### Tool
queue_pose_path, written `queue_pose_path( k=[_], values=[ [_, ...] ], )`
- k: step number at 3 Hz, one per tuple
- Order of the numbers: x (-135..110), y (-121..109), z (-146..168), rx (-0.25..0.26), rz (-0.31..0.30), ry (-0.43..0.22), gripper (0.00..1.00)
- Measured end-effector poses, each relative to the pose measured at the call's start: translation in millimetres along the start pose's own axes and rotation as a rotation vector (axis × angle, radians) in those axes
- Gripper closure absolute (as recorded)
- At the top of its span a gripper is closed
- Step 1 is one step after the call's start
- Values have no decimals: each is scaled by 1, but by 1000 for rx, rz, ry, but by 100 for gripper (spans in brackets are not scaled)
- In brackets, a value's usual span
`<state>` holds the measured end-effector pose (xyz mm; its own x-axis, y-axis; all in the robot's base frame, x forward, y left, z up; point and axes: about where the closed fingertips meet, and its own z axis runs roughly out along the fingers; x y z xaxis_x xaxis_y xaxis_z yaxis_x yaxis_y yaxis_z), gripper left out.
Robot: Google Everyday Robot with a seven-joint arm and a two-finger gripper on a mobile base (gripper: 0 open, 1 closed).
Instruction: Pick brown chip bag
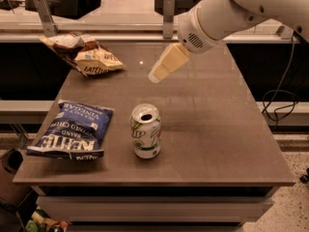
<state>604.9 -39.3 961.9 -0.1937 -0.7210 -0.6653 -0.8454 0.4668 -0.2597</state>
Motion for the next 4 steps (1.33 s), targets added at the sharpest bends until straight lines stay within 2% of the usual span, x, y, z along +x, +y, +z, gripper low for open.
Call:
queue_pose_path(
  k=[1,2,3,4],
  values=[
    [-2,0,2,-1,-1,1,0],
    [-12,-4,23,6,-5,19,0],
    [-31,-7,59,12,-13,26,0],
    [-52,-6,95,6,-18,-10,0]
  ],
)
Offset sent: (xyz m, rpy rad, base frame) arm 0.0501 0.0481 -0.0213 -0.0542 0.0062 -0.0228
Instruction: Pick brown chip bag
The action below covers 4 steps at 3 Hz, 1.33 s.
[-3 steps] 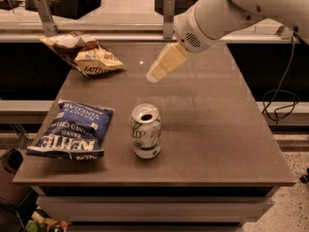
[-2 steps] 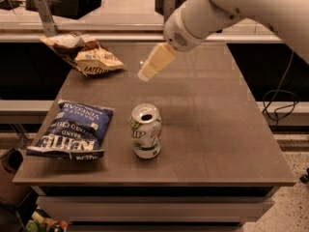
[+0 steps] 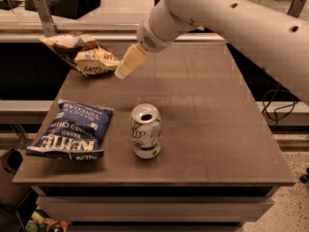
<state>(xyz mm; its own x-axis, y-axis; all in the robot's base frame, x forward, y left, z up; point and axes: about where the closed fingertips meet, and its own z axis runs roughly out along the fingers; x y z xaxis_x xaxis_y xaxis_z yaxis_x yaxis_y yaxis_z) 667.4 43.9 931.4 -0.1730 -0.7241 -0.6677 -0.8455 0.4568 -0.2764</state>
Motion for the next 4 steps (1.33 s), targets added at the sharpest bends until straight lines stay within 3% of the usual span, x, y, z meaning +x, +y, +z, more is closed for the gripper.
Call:
queue_pose_path(
  k=[2,4],
  values=[
    [-39,0,60,-16,25,-129,0],
    [-66,13,121,-88,76,-226,0]
  ],
)
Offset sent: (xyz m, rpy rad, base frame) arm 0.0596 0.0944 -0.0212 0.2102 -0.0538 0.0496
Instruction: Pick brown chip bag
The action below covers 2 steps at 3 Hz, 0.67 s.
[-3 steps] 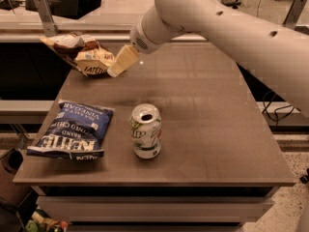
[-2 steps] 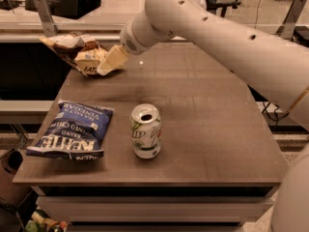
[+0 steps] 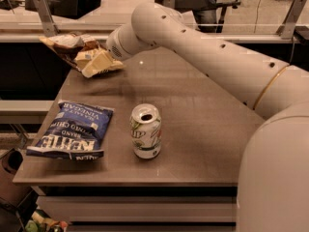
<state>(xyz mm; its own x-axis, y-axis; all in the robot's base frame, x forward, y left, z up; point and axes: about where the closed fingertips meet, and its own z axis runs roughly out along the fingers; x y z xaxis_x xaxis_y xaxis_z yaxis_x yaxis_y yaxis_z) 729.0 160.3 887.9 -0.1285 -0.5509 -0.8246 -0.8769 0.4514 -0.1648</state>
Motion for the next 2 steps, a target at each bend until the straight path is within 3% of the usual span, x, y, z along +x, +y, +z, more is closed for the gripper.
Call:
queue_pose_path(
  k=[2],
  values=[
    [-9,-2,31,-18,-2,-21,0]
  ],
)
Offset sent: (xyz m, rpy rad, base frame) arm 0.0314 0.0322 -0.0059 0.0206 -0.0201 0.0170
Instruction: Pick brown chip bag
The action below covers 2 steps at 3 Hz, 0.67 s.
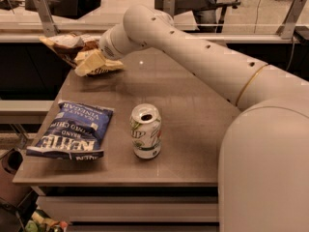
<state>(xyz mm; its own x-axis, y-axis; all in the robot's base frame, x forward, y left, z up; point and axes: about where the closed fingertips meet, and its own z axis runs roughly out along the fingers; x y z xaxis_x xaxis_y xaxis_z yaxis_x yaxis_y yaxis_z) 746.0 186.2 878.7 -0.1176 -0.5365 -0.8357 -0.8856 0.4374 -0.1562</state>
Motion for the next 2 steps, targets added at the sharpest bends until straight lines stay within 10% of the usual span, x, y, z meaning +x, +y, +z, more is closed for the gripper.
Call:
queue_pose_path(
  k=[2],
  values=[
    [-15,-9,35,-11,-63,1,19]
  ],
)
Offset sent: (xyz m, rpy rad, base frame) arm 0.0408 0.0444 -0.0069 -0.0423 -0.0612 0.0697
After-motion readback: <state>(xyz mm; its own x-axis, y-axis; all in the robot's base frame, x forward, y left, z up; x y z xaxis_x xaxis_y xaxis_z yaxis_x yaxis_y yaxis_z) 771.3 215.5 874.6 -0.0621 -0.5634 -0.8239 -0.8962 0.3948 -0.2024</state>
